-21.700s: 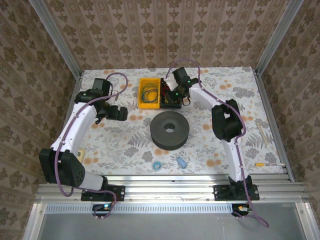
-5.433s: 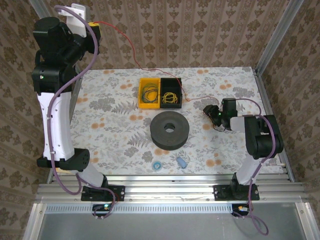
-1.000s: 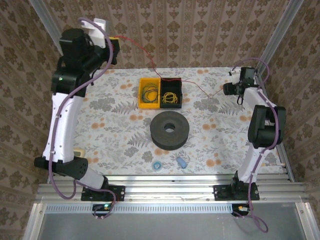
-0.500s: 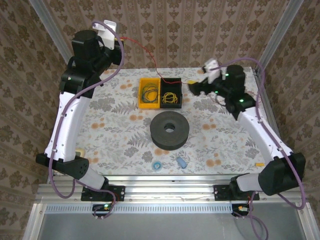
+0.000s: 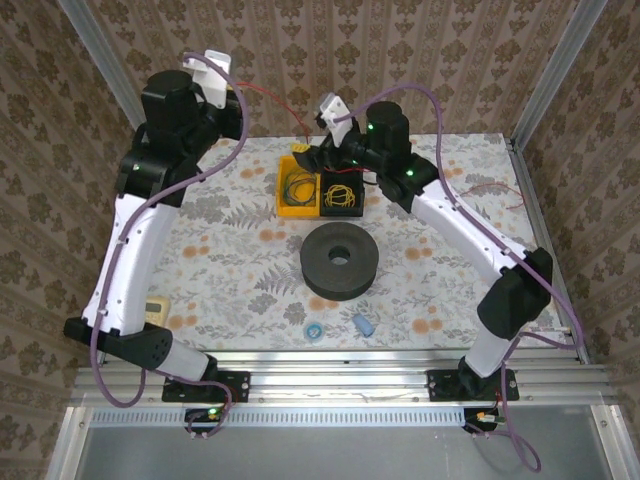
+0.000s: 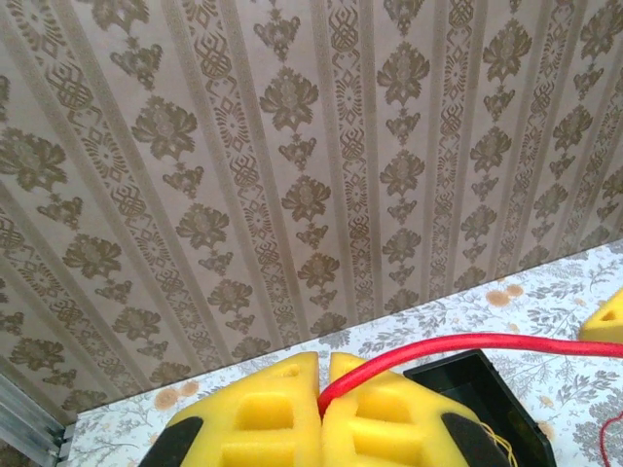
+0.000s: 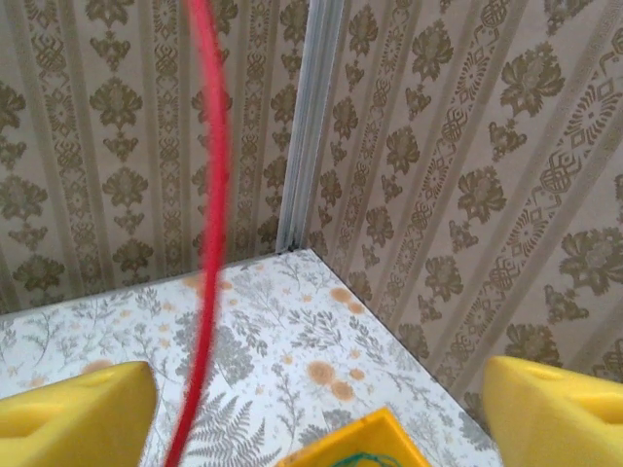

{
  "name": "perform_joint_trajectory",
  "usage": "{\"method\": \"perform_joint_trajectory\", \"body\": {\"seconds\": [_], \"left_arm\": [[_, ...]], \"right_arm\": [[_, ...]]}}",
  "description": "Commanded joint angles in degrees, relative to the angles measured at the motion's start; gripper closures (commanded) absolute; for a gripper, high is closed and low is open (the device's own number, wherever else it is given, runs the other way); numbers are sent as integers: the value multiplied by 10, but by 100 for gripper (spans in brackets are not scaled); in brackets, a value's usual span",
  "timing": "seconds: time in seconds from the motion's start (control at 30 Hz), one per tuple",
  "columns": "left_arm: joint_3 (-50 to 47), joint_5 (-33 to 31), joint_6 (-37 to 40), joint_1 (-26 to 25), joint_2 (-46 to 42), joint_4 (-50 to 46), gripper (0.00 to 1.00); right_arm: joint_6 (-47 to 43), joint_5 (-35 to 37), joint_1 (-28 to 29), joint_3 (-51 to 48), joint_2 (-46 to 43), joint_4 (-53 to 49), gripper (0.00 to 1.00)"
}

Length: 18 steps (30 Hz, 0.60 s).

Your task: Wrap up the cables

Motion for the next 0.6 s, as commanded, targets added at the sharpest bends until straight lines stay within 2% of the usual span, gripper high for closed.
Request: {"method": "perform_joint_trajectory", "body": {"seconds": [0.0,0.17,0.23,0.43,0.57], "left_arm": [[-7,-13,15,-3,-24,19,100],[-19,-19,18,-1,-35,21,100],[-24,-21,18,0,-38,21,100],[-61,-10,1,1,-50,30,100],[-91,32,-25,1,-40,48,100]], "right_arm": [[9,18,8,57,23,-2,29],[5,27,10,81,35,-7,83],[4,32,10,87,36,-7,100],[3,27,10,143,66,-30,100],[2,-5,13,202,100,-61,100]]}}
